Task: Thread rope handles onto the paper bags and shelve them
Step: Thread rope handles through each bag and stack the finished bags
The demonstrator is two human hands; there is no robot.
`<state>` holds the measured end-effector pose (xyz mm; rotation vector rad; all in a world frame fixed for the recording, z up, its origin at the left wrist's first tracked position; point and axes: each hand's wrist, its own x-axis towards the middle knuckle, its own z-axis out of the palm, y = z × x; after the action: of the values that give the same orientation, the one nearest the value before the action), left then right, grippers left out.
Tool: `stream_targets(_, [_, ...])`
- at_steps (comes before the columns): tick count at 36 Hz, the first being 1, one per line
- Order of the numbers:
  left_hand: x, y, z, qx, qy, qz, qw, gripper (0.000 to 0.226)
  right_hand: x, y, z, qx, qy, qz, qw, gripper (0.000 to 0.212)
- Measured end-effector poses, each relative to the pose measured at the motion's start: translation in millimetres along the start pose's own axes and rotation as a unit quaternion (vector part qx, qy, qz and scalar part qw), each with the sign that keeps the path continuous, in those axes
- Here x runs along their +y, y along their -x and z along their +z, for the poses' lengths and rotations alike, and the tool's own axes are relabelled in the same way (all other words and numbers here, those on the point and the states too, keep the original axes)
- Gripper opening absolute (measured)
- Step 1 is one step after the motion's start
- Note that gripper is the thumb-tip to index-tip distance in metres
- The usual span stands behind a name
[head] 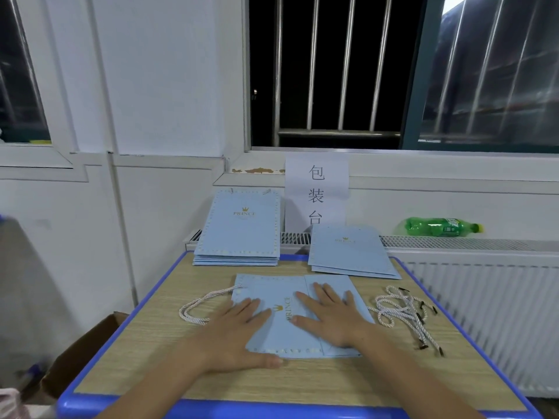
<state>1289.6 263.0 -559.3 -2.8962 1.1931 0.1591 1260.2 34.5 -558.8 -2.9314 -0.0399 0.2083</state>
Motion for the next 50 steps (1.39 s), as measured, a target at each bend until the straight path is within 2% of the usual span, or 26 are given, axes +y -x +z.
stream_targets(3, [3, 1, -5, 0.027, -0.052, 0.015, 0.998, 0.113, -5, 2, -2, -0.003, -0.01, -0.009, 1.0, 0.122])
stream_targets(5, [3, 0, -7, 0.075, -0.09, 0.045, 0.992, 0.11, -12, 6, -4, -0.021, -0.014, -0.022, 0.999, 0.122])
stream_targets(7, [-3, -4, -6, 0.171, -0.163, 0.094, 0.967, 0.097, -21, 11, -7, -0.05, -0.013, -0.033, 0.998, 0.114])
stream_targets(9, [-13, -9, 0, 0.248, -0.212, 0.11, 0.939, 0.084, -29, 16, -11, -0.084, 0.005, -0.042, 0.996, 0.103])
stream_targets(13, [-26, -14, -4, 0.352, -0.256, 0.141, 0.889, 0.077, -38, 18, -23, -0.117, 0.073, -0.058, 0.989, 0.102])
stream_targets(15, [-29, -17, -15, 0.377, -0.253, 0.168, 0.875, 0.07, -43, 16, -32, -0.084, 0.092, -0.064, 0.99, 0.09])
stream_targets(17, [-26, -17, -32, 0.39, -0.26, 0.177, 0.866, 0.055, -49, 16, -42, -0.022, 0.093, -0.078, 0.992, 0.069])
stream_targets(20, [-21, -14, -62, 0.403, -0.271, 0.147, 0.862, 0.039, -59, 19, -66, 0.076, 0.08, -0.094, 0.989, 0.036])
stream_targets(24, [-23, -17, -86, 0.433, -0.22, 0.1, 0.868, 0.032, -68, 26, -90, 0.161, 0.123, -0.1, 0.974, 0.03])
stream_targets(27, [-22, -21, -94, 0.514, -0.146, 0.076, 0.842, 0.028, -70, 32, -102, 0.239, 0.14, -0.109, 0.955, 0.024])
stream_targets(30, [-24, -25, -92, 0.586, -0.078, -0.001, 0.806, 0.05, -68, 34, -110, 0.293, 0.108, -0.097, 0.945, 0.029])
stream_targets(32, [-21, -24, -92, 0.59, -0.015, -0.036, 0.807, 0.071, -65, 35, -113, 0.323, 0.073, -0.08, 0.94, 0.034])
stream_targets(36, [-9, -27, -87, 0.57, 0.118, -0.042, 0.812, 0.09, -63, 38, -121, 0.369, -0.029, -0.075, 0.926, 0.032])
stream_targets(38, [-4, -28, -84, 0.527, 0.198, -0.052, 0.825, 0.1, -62, 42, -124, 0.38, -0.149, -0.088, 0.909, 0.029])
stream_targets(40, [3, -31, -82, 0.471, 0.292, -0.082, 0.828, 0.1, -62, 45, -126, 0.379, -0.296, -0.093, 0.872, 0.024])
stream_targets(43, [6, -30, -82, 0.423, 0.438, -0.14, 0.781, 0.099, -58, 43, -120, 0.325, -0.479, -0.086, 0.811, 0.014])
stream_targets(45, [4, -27, -82, 0.388, 0.504, -0.151, 0.757, 0.098, -51, 40, -112, 0.274, -0.561, -0.076, 0.777, 0.017])
stream_targets(47, [-1, -26, -81, 0.335, 0.539, -0.178, 0.753, 0.089, -43, 37, -100, 0.236, -0.598, -0.056, 0.764, 0.022])
stream_targets(48, [-2, -25, -80, 0.309, 0.549, -0.185, 0.754, 0.071, -38, 34, -91, 0.224, -0.608, -0.038, 0.761, 0.025])
stream_targets(50, [-10, -25, -72, 0.271, 0.551, -0.192, 0.765, 0.011, -28, 27, -71, 0.21, -0.624, 0.01, 0.752, 0.029])
